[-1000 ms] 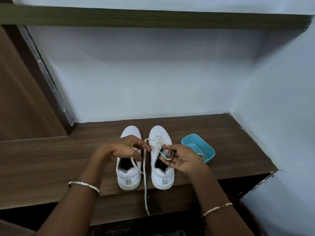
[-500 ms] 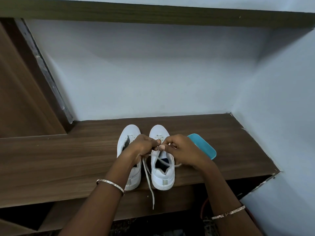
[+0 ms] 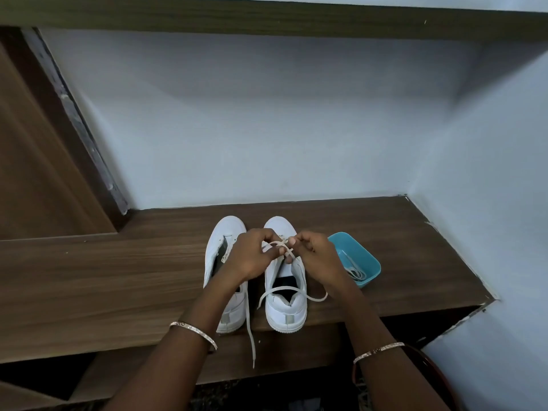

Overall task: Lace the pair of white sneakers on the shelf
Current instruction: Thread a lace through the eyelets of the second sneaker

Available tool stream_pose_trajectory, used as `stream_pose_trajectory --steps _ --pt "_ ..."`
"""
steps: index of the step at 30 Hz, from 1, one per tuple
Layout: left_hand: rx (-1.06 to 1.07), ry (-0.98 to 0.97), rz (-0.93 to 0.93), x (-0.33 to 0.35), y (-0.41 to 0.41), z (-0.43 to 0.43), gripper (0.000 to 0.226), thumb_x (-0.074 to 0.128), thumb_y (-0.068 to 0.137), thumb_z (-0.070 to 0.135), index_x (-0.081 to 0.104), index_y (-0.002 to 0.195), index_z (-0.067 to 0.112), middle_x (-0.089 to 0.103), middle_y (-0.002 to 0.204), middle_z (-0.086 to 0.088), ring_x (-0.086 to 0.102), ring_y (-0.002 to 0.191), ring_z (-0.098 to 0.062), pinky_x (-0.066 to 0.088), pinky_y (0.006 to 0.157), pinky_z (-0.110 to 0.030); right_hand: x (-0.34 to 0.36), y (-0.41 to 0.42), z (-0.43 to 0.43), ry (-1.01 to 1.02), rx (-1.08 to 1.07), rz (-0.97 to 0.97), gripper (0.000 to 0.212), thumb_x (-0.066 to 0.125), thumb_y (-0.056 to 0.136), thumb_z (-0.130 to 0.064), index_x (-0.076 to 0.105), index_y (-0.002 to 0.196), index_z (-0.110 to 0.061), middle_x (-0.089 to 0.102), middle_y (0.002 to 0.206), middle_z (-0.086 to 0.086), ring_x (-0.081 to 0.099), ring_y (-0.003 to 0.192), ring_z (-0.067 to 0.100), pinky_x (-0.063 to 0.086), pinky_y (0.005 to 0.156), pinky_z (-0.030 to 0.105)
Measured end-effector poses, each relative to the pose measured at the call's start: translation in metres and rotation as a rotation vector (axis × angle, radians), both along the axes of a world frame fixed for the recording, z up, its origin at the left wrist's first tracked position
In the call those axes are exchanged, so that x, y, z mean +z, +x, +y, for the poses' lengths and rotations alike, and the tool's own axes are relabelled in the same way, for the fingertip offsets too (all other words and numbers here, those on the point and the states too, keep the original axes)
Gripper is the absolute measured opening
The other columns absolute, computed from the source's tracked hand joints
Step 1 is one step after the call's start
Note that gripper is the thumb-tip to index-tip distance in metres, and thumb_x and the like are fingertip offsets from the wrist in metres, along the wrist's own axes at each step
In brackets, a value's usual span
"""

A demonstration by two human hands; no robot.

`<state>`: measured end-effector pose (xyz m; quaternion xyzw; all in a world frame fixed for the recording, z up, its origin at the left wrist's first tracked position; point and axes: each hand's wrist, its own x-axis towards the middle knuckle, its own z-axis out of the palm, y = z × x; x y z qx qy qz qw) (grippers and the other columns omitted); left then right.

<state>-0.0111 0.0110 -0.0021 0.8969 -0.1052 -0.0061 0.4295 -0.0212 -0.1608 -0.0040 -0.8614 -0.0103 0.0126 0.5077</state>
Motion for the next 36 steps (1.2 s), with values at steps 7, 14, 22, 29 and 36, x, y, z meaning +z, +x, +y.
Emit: stream_pose_trajectory --steps 7,14,22,29,36 --pt "0.048 0.282 -0.383 -0.002 -0.014 -0.009 0.015 0.068 0.091 0.031 0.073 0.106 0.033 0.075 0.089 0.009 0.067 0.081 -0.012 0.048 0.067 -0.029 0.003 -0.001 0.005 0.253 -0.118 0.166 0.021 0.067 0.095 -0.027 0.075 0.090 -0.008 0.072 0.066 0.009 0.065 0.063 0.014 0.053 0.073 0.032" --pt "0.044 0.389 -0.346 -0.003 -0.016 -0.009 0.014 0.056 0.099 0.034 0.067 0.100 0.025 0.061 0.097 0.012 0.061 0.088 -0.014 0.043 0.063 -0.030 0.004 0.006 -0.009 0.237 -0.283 0.004 0.018 0.080 0.083 -0.019 0.068 0.095 -0.013 0.073 0.087 0.002 0.065 0.068 0.006 0.049 0.055 0.017" --pt "0.075 -0.351 0.476 0.017 -0.012 -0.012 0.017 0.058 0.097 0.013 0.069 0.084 0.015 0.051 0.046 0.016 0.034 0.042 -0.005 0.026 0.044 -0.020 -0.005 -0.027 -0.011 0.001 -0.108 -0.294 0.009 0.078 0.084 -0.019 0.074 0.092 -0.020 0.071 0.090 -0.015 0.063 0.089 -0.002 0.043 0.073 0.009" --pt "0.080 -0.343 0.398 0.013 -0.011 -0.006 0.016 0.064 0.095 0.019 0.075 0.083 0.017 0.059 0.055 0.015 0.046 0.047 0.000 0.033 0.049 -0.017 -0.024 -0.024 0.001 -0.187 -0.073 -0.317 0.015 0.074 0.088 -0.036 0.071 0.088 -0.021 0.061 0.083 -0.020 0.053 0.081 0.004 0.039 0.072 0.022" --pt "0.099 -0.204 0.168 0.003 -0.004 0.012 0.010 0.076 0.087 0.028 0.079 0.086 0.018 0.075 0.081 0.013 0.062 0.074 0.014 0.040 0.064 -0.002 0.018 -0.026 -0.030 0.613 -0.174 0.145 0.037 0.060 0.099 -0.030 0.055 0.064 -0.017 0.062 0.057 -0.007 0.067 0.084 0.016 0.045 0.094 0.038"
